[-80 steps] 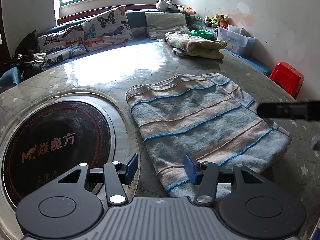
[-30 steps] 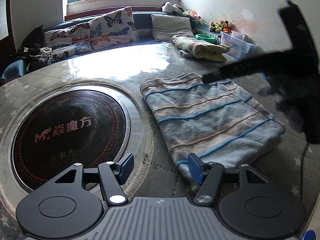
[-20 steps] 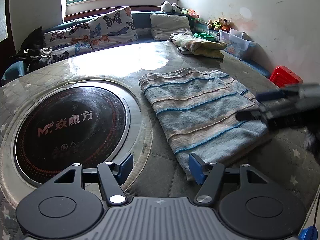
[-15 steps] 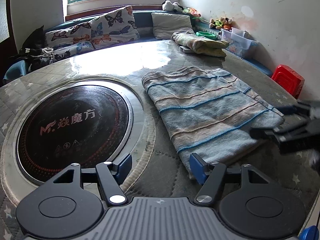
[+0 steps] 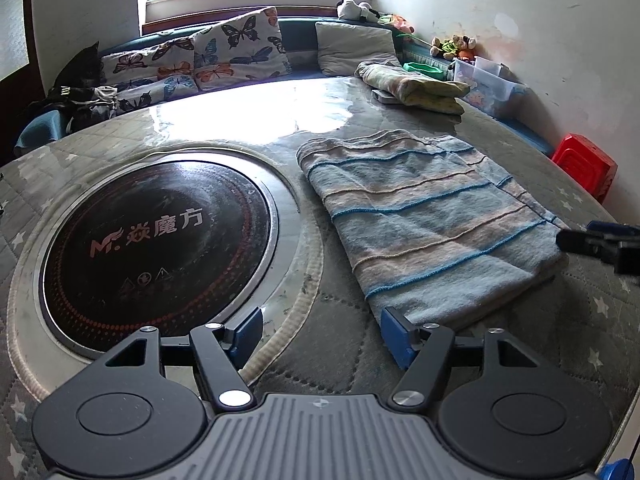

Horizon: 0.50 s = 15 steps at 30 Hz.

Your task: Fold clothes

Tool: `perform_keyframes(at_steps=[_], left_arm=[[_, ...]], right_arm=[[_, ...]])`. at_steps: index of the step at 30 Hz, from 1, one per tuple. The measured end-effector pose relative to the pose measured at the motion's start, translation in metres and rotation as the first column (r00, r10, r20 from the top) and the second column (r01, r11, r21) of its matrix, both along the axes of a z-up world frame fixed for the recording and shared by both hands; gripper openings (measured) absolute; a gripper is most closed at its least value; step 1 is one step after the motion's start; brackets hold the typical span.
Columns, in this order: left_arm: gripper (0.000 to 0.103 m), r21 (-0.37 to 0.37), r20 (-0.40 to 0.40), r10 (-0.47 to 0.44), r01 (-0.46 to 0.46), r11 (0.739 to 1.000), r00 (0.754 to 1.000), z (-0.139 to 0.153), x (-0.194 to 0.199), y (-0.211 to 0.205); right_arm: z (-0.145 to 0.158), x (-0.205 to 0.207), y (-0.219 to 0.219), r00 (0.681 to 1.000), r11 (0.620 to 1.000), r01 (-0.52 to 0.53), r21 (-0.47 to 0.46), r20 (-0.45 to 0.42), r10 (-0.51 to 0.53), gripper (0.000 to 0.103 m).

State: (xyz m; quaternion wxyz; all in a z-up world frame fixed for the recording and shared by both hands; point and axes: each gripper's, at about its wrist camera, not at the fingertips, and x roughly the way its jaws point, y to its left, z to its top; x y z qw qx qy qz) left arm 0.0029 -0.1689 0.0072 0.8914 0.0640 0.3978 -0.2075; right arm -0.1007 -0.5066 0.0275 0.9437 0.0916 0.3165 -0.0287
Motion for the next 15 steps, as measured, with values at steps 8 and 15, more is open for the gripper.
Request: perform_keyframes(at_steps=[8, 15], left_arm=[[0.069, 0.009, -0.01, 0.014, -0.014, 1.0, 1.0, -0.003, 0.0, 0.003], [0.072, 0.01, -0.02, 0.014, -0.014, 1.0, 1.0, -0.004, -0.001, 0.002]], right_arm=[[-0.018, -0.003, -0.019, 0.992, 0.993, 0.116, 0.021, -0.043, -0.115, 0.103], [-0.024, -0.011, -0.021, 0.99, 0.988, 0.14, 0.061, -0.016, -0.139, 0.103]])
